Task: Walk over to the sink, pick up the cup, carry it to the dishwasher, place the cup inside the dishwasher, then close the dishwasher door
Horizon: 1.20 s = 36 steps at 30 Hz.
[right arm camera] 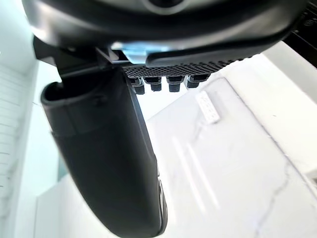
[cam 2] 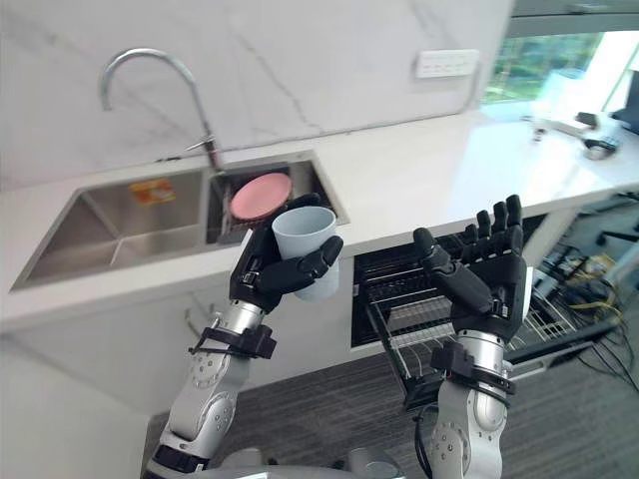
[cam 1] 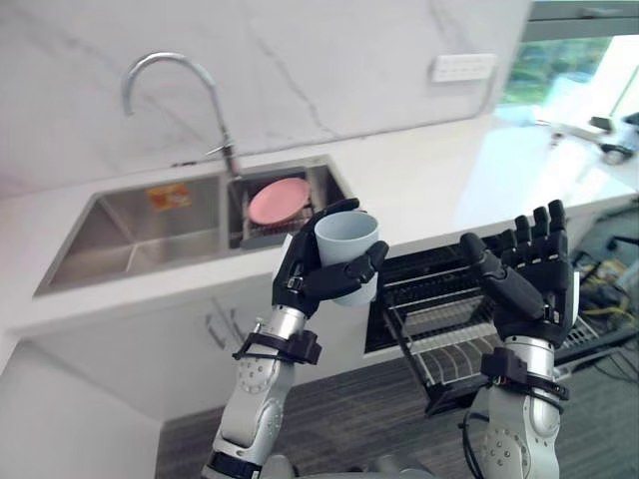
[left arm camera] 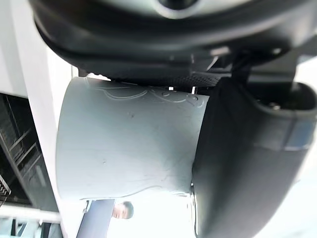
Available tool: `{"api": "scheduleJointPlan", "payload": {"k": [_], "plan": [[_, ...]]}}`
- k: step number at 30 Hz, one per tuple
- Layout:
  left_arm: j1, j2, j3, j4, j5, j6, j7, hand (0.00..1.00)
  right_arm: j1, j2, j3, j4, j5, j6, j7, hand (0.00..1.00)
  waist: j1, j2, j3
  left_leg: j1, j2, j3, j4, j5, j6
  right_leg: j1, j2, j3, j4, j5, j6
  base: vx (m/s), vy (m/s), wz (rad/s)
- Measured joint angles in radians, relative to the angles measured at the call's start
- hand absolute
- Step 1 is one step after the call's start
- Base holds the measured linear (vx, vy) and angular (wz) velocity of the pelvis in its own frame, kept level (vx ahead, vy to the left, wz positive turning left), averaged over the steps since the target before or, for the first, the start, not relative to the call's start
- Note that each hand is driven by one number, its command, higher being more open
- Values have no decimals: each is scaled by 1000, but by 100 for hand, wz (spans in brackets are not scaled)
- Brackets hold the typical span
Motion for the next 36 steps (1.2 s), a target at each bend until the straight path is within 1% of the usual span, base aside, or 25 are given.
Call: {"api": "scheduleJointPlan", "payload": {"k": [1, 2, 3, 4, 5, 6, 7, 8, 9, 10, 12, 13, 16, 18, 22, 24, 26, 29, 30, 31, 32, 33, 34, 36], "plan": [[16, 1, -3, -19, 3, -3, 0, 0, 0, -2, 12, -6, -1, 0, -4, 100, 3, 0, 0, -4, -17, -30, -61, -3, -3, 1, -1, 34, 4, -6, 4, 203, 189, -159], [36, 2, -11, -56, 4, -8, 2, 0, 1, -6, 33, -15, -3, -1, -14, 100, 6, 2, -1, -7, -34, -75, -163, 0, -9, 4, -1, 82, 5, -13, 16, 249, 274, -135], [37, 2, -17, -85, 4, -12, 4, 0, 1, -13, 48, -16, -5, -1, -27, 100, 6, 2, -7, -7, -40, -93, -258, 11, 0, -4, -1, 119, 23, -31, 32, 255, 290, -118], [36, 1, -20, -97, 3, -15, 3, 0, 1, -20, 54, -16, -6, -1, -36, 100, 2, 3, -16, -5, -42, -94, -309, 23, 12, -15, -1, 131, 39, -45, 40, 272, 310, -83], [31, -1, -24, -113, 3, -28, 3, 0, 1, -29, 57, -16, -5, -1, -53, 100, -7, 12, -41, 10, -39, -83, -420, 80, 36, -48, -2, 136, 87, -87, 59, 200, 206, -72], [28, 6, -21, -125, 2, -32, 10, 0, 1, -23, 61, -11, -3, 2, -57, 100, 0, -3, -56, 38, -51, -42, -450, 126, 9, -73, -38, 122, 141, -132, 79, 303, 307, -86], [28, 12, -21, -127, 2, -34, 36, 0, 11, -20, 64, -11, 1, 4, -56, 100, 0, -24, -74, 66, -79, 1, -485, 128, 22, -84, -117, 48, 157, -157, 99, 257, 256, -76], [27, 13, -19, -127, 3, -34, 49, 0, 10, -17, 68, -11, 5, 6, -54, 100, 0, -27, -80, 78, -86, 19, -495, 128, 27, -84, -152, 1, 156, -159, 110, 297, 285, -84], [25, 14, -9, -128, 3, -34, 77, 0, 2, -8, 69, -11, 6, 17, -51, 100, 5, -31, -84, 99, -88, 63, -510, 122, 35, -84, -192, -76, 153, -145, 136, 225, 160, -96], [21, 16, 9, -127, 3, -33, 115, 0, -12, 1, 79, -7, 6, 40, -36, 100, 6, -35, -83, 122, -90, 94, -532, 116, 38, -82, -212, -145, 154, -130, 149, 208, 119, -96], [14, 16, 23, -123, 3, -30, 140, 0, -24, 3, 90, 17, 5, 48, -15, 100, 5, -39, -81, 153, -90, 112, -557, 108, 37, -83, -221, -190, 166, -123, 155, 138, 59, -60], [12, 17, 43, -110, 2, -29, 167, 0, -52, 2, 98, 95, 5, 60, 12, 100, -9, -42, -80, 200, -89, 127, -591, 103, 36, -77, -231, -245, 180, -109, 160, 105, 67, -43], [1, 18, 65, -87, 2, -30, 181, 0, -84, 0, 97, 183, 4, 69, 30, 100, -10, -41, -81, 223, -89, 129, -628, 103, 36, -75, -228, -263, 157, -86, 171, 72, 85, -39], [-12, 19, 107, -53, 2, -32, 197, 0, -110, -11, 95, 239, 5, 90, 36, 100, -8, -40, -82, 222, -94, 138, -653, 107, 43, -64, -221, -260, 83, -61, 188, 35, 97, -36], [-18, 19, 181, -12, 2, -32, 236, 0, -138, -30, 87, 257, 5, 119, 41, 100, -7, -39, -82, 222, -105, 137, -677, 116, 58, -50, -216, -232, -7, -9, 205, 6, 124, -29], [-24, 20, 218, -11, 2, -32, 264, 0, -154, -36, 85, 257, 5, 127, 42, 100, -3, -38, -80, 222, -110, 133, -679, 120, 65, -46, -216, -202, -37, 24, 207, -34, 147, -19], [-39, 21, 233, -11, 2, -32, 271, 0, -159, -34, 79, 257, 4, 136, 45, 100, 4, -38, -79, 220, -110, 129, -679, 122, 71, -47, -214, -185, -43, 41, 204, -67, 115, 2], [-51, 34, 237, -11, 2, -49, 278, 0, -160, -24, 64, 256, 4, 148, 60, 100, 11, -40, -77, 204, -110, 105, -676, 126, 77, -50, -213, -148, -45, 47, 201, -64, 48, 25], [-50, 37, 241, -11, 2, -54, 280, 0, -162, -23, 57, 255, 4, 158, 71, 100, 22, -41, -76, 193, -107, 103, -670, 126, 77, -48, -210, -145, -59, 47, 202, -62, -12, 18], [-50, 38, 246, -11, 2, -57, 281, 0, -165, -23, 56, 255, 4, 163, 76, 100, 26, -43, -74, 187, -106, 102, -666, 126, 76, -45, -209, -146, -71, 47, 202, -60, -67, 6], [-51, 38, 259, -11, 2, -62, 281, 0, -174, -23, 56, 254, 4, 168, 83, 100, 31, -50, -70, 177, -105, 102, -661, 125, 74, -37, -208, -150, -100, 46, 204, -46, -82, 1], [-51, 38, 274, -11, 2, -66, 283, 0, -183, -23, 54, 250, 4, 175, 93, 100, 35, -62, -62, 163, -105, 103, -651, 123, 71, -20, -207, -161, -152, 44, 207, -57, -134, 2], [-50, 35, 278, -6, -3, -65, 286, 0, -187, -27, 47, 250, 4, 180, 100, 100, 35, -57, -56, 152, -91, 98, -641, 124, 63, -6, -195, -172, -184, 61, 206, -59, -152, 7], [-40, 22, 277, -4, -7, -64, 287, 0, -187, -29, 25, 250, 4, 193, 101, 100, 36, -64, -46, 155, -69, 86, -637, 124, 44, 35, -167, -193, -260, 100, 189, -40, -168, 7]]}}
